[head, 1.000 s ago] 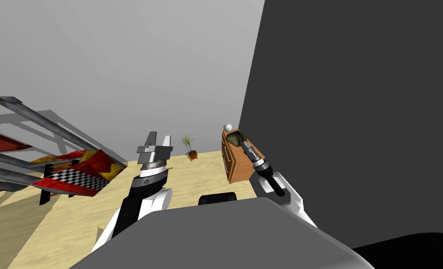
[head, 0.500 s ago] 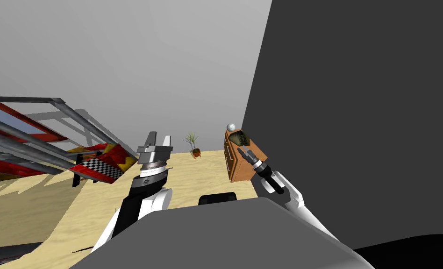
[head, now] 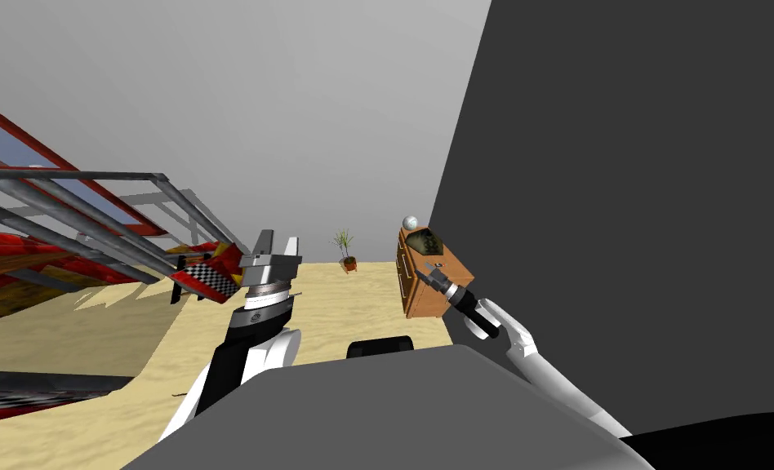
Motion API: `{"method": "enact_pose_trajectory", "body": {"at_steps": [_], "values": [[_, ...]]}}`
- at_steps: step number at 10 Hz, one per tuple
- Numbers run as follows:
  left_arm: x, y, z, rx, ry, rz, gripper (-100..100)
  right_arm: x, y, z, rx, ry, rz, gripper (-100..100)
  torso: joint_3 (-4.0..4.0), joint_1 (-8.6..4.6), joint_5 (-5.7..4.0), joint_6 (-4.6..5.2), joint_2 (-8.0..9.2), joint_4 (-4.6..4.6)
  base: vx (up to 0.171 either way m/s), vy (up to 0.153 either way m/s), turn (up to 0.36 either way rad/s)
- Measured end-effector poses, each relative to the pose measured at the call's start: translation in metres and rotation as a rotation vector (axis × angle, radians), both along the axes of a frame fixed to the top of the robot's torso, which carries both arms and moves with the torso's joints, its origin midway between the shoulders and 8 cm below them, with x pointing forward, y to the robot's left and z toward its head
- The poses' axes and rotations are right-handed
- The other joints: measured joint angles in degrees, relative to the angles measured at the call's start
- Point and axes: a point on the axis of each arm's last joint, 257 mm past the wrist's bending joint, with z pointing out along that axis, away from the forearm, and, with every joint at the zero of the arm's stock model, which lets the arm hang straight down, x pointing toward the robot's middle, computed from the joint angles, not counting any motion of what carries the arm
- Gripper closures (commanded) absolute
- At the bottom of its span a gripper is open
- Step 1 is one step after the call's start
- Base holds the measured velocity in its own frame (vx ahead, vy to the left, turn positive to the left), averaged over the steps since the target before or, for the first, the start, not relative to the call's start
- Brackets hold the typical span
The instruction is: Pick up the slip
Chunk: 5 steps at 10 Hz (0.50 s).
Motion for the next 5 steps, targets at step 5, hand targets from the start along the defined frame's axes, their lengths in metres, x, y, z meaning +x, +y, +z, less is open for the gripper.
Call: {"method": "enact_pose_trajectory", "body": {"at_steps": [5], "values": [[0.000, 0.000, 0.000, 0.000, 0.000, 0.000, 0, -0.006, -0.043, -0.069, -0.240, 0.106, 0.019, -100, -0.06, -0.02, 0.00, 0.05, -0.11, -0.02, -0.018, 0.015, 0.143]]}}
